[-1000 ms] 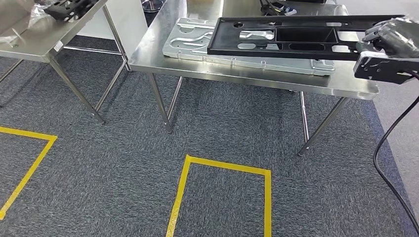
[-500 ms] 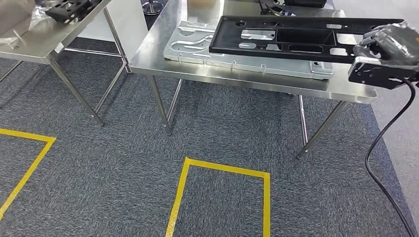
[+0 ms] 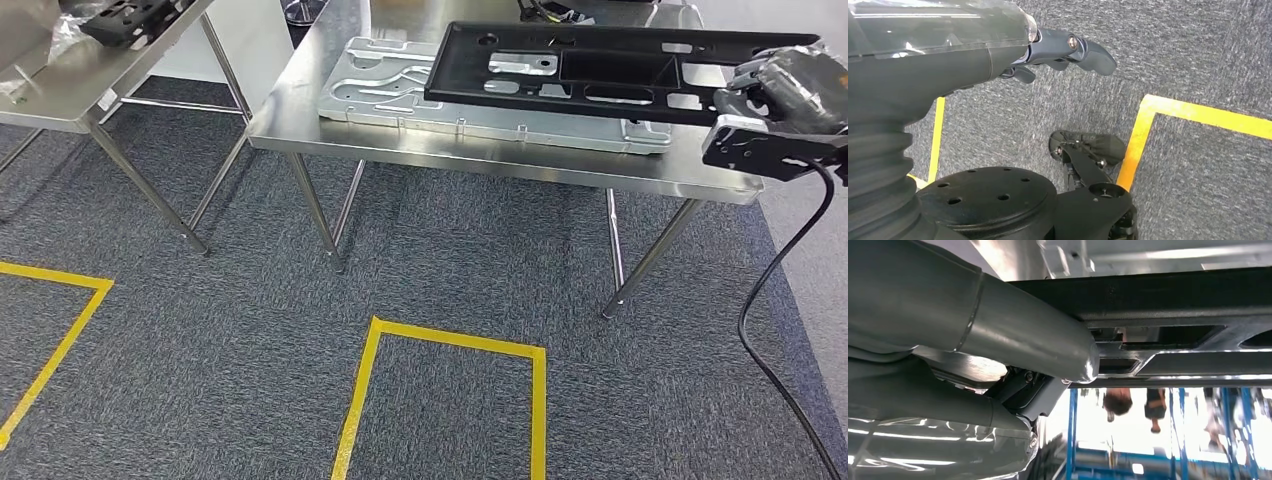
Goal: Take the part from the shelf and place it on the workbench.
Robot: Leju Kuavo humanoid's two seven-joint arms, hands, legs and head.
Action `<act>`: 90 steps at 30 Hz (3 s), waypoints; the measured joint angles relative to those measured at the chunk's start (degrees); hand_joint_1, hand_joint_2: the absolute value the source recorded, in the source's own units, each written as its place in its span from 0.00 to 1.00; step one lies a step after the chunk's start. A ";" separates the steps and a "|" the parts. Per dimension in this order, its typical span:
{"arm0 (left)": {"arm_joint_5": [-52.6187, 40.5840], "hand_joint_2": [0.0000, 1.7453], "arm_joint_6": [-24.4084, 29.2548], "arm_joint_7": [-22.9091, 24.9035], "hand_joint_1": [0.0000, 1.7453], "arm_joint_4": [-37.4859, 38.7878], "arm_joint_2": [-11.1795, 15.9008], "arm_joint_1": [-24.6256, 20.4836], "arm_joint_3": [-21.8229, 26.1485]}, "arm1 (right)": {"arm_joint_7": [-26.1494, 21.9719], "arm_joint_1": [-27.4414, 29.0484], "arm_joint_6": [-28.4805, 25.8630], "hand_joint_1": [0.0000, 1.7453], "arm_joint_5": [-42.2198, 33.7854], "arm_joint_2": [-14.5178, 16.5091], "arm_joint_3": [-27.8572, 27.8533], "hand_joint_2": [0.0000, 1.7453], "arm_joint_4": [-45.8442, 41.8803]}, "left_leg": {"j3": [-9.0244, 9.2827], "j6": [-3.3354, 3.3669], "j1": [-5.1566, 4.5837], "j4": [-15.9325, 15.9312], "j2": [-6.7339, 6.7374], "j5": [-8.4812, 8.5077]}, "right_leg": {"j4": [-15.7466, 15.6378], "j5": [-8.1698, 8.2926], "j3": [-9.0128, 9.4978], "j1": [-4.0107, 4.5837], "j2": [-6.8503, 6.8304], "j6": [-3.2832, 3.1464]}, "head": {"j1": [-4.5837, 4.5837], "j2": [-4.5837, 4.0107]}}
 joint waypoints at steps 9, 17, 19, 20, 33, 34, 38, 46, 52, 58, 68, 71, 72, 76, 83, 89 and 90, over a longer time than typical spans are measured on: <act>0.11 1.00 0.49 0.14 0.00 0.00 -0.08 -0.05 0.00 | -1.20 2.06 -4.50 0.94 -0.77 1.11 -1.88 0.00 1.15 | 0.77 -0.04 -0.06 -0.71 0.23 0.45 | -1.06 0.48 0.47 -0.54 -0.20 0.70 | 0.01 0.00; 0.15 1.00 0.40 0.52 0.00 0.00 -0.85 -0.10 0.00 | -1.73 3.42 -4.76 0.94 -1.31 2.58 -3.42 0.00 3.84 | 2.89 -0.74 1.04 -0.37 3.80 -1.45 | 2.75 1.53 -2.85 -1.11 -2.93 3.23 | 0.22 0.01; 0.12 1.00 0.34 0.41 0.00 0.01 -0.70 -0.12 -0.01 | -1.76 3.97 -4.73 0.94 -1.42 2.78 -3.47 0.00 4.10 | 2.35 -1.52 0.64 1.49 4.38 -3.19 | 2.66 0.77 -2.92 -1.03 -3.43 1.97 | 0.15 0.01; 0.10 1.00 0.31 0.35 0.00 0.02 -0.69 -0.12 -0.02 | -1.76 4.31 -4.71 0.94 -1.43 2.78 -3.51 0.00 4.12 | 2.38 -1.71 0.56 1.87 4.67 -3.75 | 2.97 0.51 -3.20 -1.03 -3.12 1.15 | 0.10 0.01; 0.09 1.00 0.32 0.40 0.00 0.03 -0.59 -0.28 -0.02 | -1.54 6.56 -3.86 0.94 -0.33 3.15 -5.65 0.00 3.84 | -4.43 4.71 -2.25 6.90 0.59 -1.12 | 2.59 0.19 -2.67 1.80 3.21 -1.58 | -0.12 0.00; 0.12 1.00 0.33 0.39 0.00 0.03 -0.51 -0.25 -0.02 | -1.62 6.82 -3.87 0.94 -0.03 3.18 -5.82 0.00 3.84 | -3.74 5.72 -2.74 4.87 -0.10 -0.13 | 2.26 0.37 -2.52 1.67 3.49 -1.49 | -0.11 0.00; 0.67 1.00 -0.08 0.30 0.00 0.04 -0.58 -0.64 -0.01 | -1.71 7.52 -2.39 0.94 1.74 3.13 -5.99 0.00 3.79 | -1.62 6.13 -3.07 0.52 0.25 1.65 | 0.71 1.10 -1.81 1.01 3.62 -0.32 | -0.11 0.00; 0.87 1.00 -0.32 0.14 0.00 0.04 -0.98 -0.52 0.04 | -2.50 5.86 1.29 0.94 2.73 4.00 -5.85 0.00 3.95 | -0.59 4.23 -1.99 -1.15 1.94 2.53 | 9.38 -3.02 -4.50 0.37 -0.81 2.08 | -0.10 0.00; 0.22 1.00 -1.68 1.07 0.00 0.04 -0.85 -0.47 -0.03 | -2.61 4.76 1.85 0.94 1.81 3.95 -5.70 0.00 3.97 | -2.09 2.30 -2.14 2.12 2.20 0.02 | 0.69 -1.02 0.31 0.37 -0.60 0.16 | -0.17 0.00; -1.39 1.00 -1.67 1.96 0.00 0.04 -0.67 -0.41 -0.78 | -2.41 7.79 -1.19 0.94 1.26 2.99 -6.29 0.00 2.85 | -9.75 0.42 -1.03 16.81 2.34 -5.83 | 0.52 -2.12 1.71 0.18 -0.55 -1.12 | -0.17 0.00; -1.72 1.00 -0.99 3.16 0.00 0.13 -0.66 -0.27 -1.69 | -2.29 17.63 -2.48 0.94 3.29 1.08 -12.10 0.00 -0.79 | -4.59 2.22 -1.14 1.74 2.33 3.27 | -0.24 -3.53 5.93 0.16 -0.23 1.76 | -0.13 0.00; -1.71 1.00 -1.02 3.38 0.00 0.13 -0.64 -0.23 -1.89 | -2.44 19.31 -2.16 0.94 5.11 1.30 -13.74 0.00 -0.97 | -2.01 3.24 -1.13 -0.05 2.24 2.70 | 6.44 -3.80 2.37 0.13 -0.74 1.74 | -0.01 0.00; -1.75 1.00 -1.05 3.44 0.00 0.13 -0.64 -0.28 -1.97 | -2.37 19.69 -2.12 0.94 5.46 1.42 -14.20 0.00 -1.05 | -1.41 3.52 -1.27 -0.18 2.23 2.29 | 9.68 -5.04 0.00 0.33 -0.76 1.61 | -0.01 0.00; -1.98 1.00 -1.25 3.79 0.00 0.13 -0.66 -0.26 -2.49 | -1.49 23.98 -2.02 0.94 7.17 1.68 -16.49 0.00 -2.17 | 1.74 3.93 -1.63 -0.18 1.95 -0.18 | 12.01 -6.93 -5.34 0.98 -0.77 1.59 | -0.01 0.00; -2.24 1.00 -1.28 4.60 0.00 0.17 -0.56 -0.81 -2.88 | -2.33 26.25 2.59 0.94 12.32 3.36 -22.03 0.00 -3.55 | 5.00 2.25 -2.28 1.00 2.27 -3.44 | -0.46 3.01 -2.34 1.49 -0.78 -0.74 | -0.02 0.00; -1.56 1.00 -1.15 4.82 0.00 0.17 -0.43 -1.31 -2.86 | -4.45 21.17 4.11 0.94 16.02 7.42 -22.21 0.00 -0.13 | -6.87 -0.09 -1.18 17.47 2.38 -7.45 | -0.80 -0.13 1.52 0.68 -0.51 -1.49 | -0.01 0.00; -1.44 1.00 -1.10 4.84 0.00 0.18 -0.43 -1.22 -2.86 | -4.87 20.44 4.12 0.94 16.39 8.12 -21.94 0.00 0.78 | -8.36 -0.26 -1.01 17.67 2.38 -8.87 | -0.80 -0.83 2.43 0.62 -0.49 -1.41 | -0.01 0.00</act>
